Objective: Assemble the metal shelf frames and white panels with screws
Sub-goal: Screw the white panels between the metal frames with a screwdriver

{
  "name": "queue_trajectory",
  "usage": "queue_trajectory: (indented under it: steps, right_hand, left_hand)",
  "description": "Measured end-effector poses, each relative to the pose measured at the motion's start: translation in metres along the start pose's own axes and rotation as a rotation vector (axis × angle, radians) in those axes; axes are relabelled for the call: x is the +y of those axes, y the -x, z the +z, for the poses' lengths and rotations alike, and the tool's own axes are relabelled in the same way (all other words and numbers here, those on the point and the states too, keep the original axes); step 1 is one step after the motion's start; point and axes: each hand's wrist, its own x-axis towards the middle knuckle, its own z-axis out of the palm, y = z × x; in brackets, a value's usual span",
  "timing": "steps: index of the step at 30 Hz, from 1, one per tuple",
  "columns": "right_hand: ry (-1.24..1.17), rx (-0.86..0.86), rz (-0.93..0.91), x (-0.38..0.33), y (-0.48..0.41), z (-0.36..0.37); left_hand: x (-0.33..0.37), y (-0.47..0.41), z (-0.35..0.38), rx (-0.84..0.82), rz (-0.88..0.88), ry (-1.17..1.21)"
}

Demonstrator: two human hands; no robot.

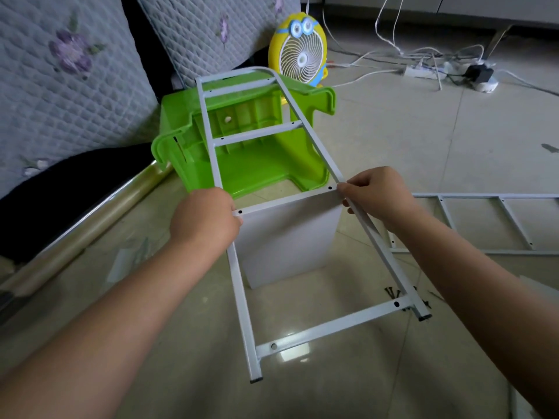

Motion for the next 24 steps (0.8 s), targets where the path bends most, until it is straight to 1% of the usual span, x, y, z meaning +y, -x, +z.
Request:
queue_trajectory:
  steps: [5,9,15,24]
  right_hand:
    - [0.003,0.011,0.014,-0.004,0.000,-0.001]
    - [-0.005,0.011,0.031,-0.006,0.001,-0.001]
    - [0.085,-0.012,0.047,-0.011,-0.001,-0.003]
    - [0.159,0.000,0.011,-0.013,0.001,-0.001]
  left_hand:
    - [0.002,-0.005,0.004,0.007,-0.001,-0.121]
    - [0.000,-0.010,0.004,-0.020,0.008,-0.117]
    - [0.003,-0.008,0.001,-0.048,0.026,-0.156]
    - [0.000,-0.003,-0.005,-0.035,0.022,-0.045]
